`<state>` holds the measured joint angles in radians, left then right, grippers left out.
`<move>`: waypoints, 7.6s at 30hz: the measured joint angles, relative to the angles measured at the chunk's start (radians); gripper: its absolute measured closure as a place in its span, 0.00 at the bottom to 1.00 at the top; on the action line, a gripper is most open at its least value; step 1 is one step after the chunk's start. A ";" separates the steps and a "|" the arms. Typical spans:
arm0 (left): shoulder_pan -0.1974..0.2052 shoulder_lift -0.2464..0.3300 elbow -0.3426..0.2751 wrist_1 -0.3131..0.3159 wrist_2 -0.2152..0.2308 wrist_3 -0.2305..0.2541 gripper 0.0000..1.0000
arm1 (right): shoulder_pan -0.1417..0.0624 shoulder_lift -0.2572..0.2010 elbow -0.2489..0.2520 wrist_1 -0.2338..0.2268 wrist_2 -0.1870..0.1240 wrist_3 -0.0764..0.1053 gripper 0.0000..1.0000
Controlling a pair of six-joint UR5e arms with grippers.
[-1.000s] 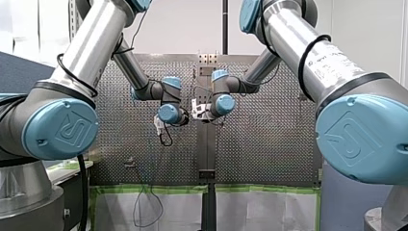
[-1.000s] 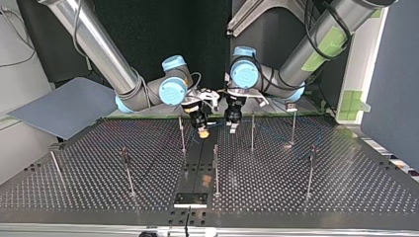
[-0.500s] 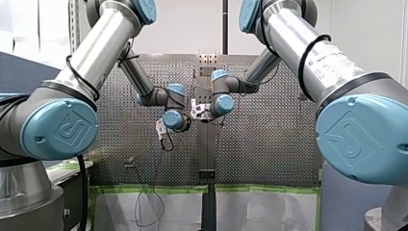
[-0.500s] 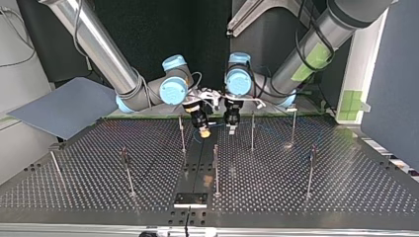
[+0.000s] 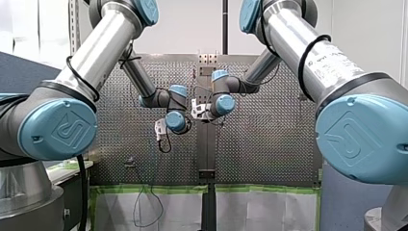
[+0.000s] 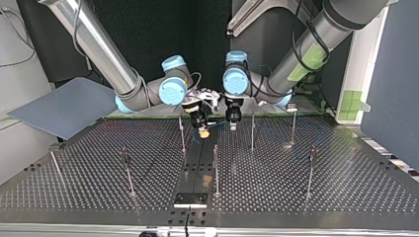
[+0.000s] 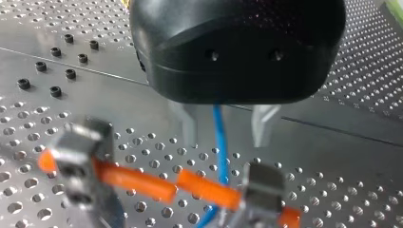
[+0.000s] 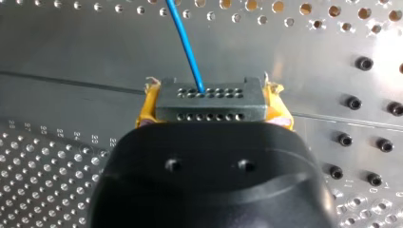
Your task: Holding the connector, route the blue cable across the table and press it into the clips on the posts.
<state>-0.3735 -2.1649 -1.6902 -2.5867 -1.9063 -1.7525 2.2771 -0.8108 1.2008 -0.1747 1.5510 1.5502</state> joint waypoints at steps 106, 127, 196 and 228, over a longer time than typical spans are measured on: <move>0.010 0.393 0.012 -0.084 0.098 -0.020 1.00 | -0.053 -0.436 0.126 0.112 -0.012 0.115 1.00; 0.057 0.322 0.083 -0.088 0.153 -0.036 1.00 | -0.084 -0.406 0.091 0.104 -0.042 0.115 1.00; 0.009 0.438 -0.026 -0.271 0.141 -0.029 0.00 | -0.166 -0.350 0.028 0.096 -0.119 0.130 1.00; -0.197 0.510 0.067 -0.372 -0.007 0.020 0.00 | -0.180 -0.369 0.028 0.104 -0.116 0.146 1.00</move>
<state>-0.5707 -1.6547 -1.6229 -2.9591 -1.9131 -1.7328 2.0974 -1.1802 1.2287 -0.0707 1.4345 1.6958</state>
